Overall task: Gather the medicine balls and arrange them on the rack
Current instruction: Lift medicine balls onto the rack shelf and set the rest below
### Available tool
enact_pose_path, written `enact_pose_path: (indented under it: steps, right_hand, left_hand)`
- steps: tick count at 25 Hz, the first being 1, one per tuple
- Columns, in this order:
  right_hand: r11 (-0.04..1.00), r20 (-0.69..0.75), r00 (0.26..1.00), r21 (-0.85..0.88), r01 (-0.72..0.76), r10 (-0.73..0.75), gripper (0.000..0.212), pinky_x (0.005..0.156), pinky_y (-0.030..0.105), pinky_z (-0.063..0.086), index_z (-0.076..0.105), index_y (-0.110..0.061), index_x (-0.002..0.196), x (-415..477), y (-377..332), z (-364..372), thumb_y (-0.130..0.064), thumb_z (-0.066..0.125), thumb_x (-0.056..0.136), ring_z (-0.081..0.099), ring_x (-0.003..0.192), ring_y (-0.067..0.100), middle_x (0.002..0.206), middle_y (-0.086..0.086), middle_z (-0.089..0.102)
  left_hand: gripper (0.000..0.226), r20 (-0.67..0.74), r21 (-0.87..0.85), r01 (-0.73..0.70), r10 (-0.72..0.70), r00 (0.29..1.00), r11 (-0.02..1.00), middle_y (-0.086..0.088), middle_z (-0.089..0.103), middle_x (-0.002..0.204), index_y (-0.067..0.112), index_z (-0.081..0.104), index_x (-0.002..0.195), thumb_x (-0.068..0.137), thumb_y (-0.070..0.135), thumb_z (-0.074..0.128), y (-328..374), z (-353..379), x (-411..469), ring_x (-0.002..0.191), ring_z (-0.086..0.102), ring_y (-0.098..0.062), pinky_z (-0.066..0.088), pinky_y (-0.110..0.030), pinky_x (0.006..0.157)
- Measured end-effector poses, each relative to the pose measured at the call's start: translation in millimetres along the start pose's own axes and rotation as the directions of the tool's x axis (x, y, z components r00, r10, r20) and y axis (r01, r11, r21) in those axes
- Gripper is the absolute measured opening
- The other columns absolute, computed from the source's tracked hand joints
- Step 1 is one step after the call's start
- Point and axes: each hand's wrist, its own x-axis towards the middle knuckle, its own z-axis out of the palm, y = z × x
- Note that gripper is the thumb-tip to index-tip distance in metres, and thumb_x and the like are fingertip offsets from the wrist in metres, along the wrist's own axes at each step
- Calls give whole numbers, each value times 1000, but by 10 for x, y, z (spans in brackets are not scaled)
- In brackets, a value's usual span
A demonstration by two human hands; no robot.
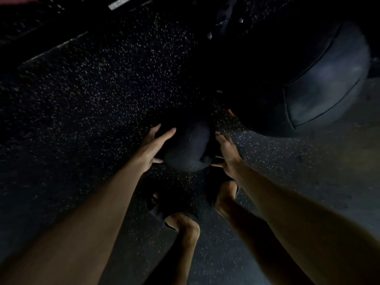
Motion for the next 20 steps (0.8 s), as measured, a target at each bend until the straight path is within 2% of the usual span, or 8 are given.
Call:
enact_pose_path:
  steps: [4,7,9,10,12,16,18,20]
  right_hand:
    - [999,-34,999,-11,-30,29,83,90,60,51,27,-37,152,55,-36,73,-78,51,83,48,130,35,153,3,42]
    - [999,14,1000,42,-24,23,98,97,65,45,33,-43,150,254,-16,156,-92,51,67,47,133,34,153,-1,44]
    - [994,78,997,106,-18,10,103,100,63,45,39,-44,148,338,-13,174,-94,56,60,53,130,30,148,-1,51]
    - [993,86,996,115,-6,-4,101,100,61,46,41,-44,147,385,-9,170,-92,59,60,55,128,29,146,-2,54]
    - [992,52,998,129,19,-26,92,98,59,49,46,-44,143,441,23,183,-87,64,63,59,123,28,138,-3,60]
    - [981,-83,993,172,94,-81,68,98,52,53,56,-41,121,356,51,249,-76,71,65,66,107,20,115,-7,68]
    - [975,-116,989,192,112,-91,58,97,49,53,55,-43,115,218,103,282,-73,70,68,65,104,17,109,-10,67]
    - [969,-136,989,231,92,-62,65,97,48,53,54,-39,126,-88,173,301,-71,69,72,63,103,16,108,-14,62]
  left_hand:
    - [105,-29,61,6,-4,1000,998,8,11,165,55,17,149,62,85,66,57,100,30,148,25,-28,34,-71,105]
    - [119,-45,49,-6,8,999,999,8,6,167,56,6,151,54,90,66,108,175,250,151,17,-29,25,-69,112]
    - [127,-33,1,18,-18,999,1000,8,9,166,58,6,149,45,92,70,109,163,384,150,19,-30,27,-73,108]
    - [126,-29,-16,32,-32,999,999,8,16,164,60,11,148,42,91,72,114,160,435,148,24,-30,32,-74,103]
    - [117,-30,-51,43,-45,999,998,7,30,155,60,23,143,41,87,77,106,147,461,136,37,-28,46,-66,88]
    - [107,-64,-105,39,-46,997,994,6,45,140,54,34,137,44,79,81,82,95,459,120,49,-25,52,-44,65]
    - [105,-59,-90,45,-50,997,995,7,47,136,54,36,136,44,79,82,85,36,336,118,50,-25,53,-44,64]
    - [107,-43,-55,57,-59,997,997,8,46,137,54,36,136,43,79,82,127,-27,87,121,49,-26,54,-53,75]
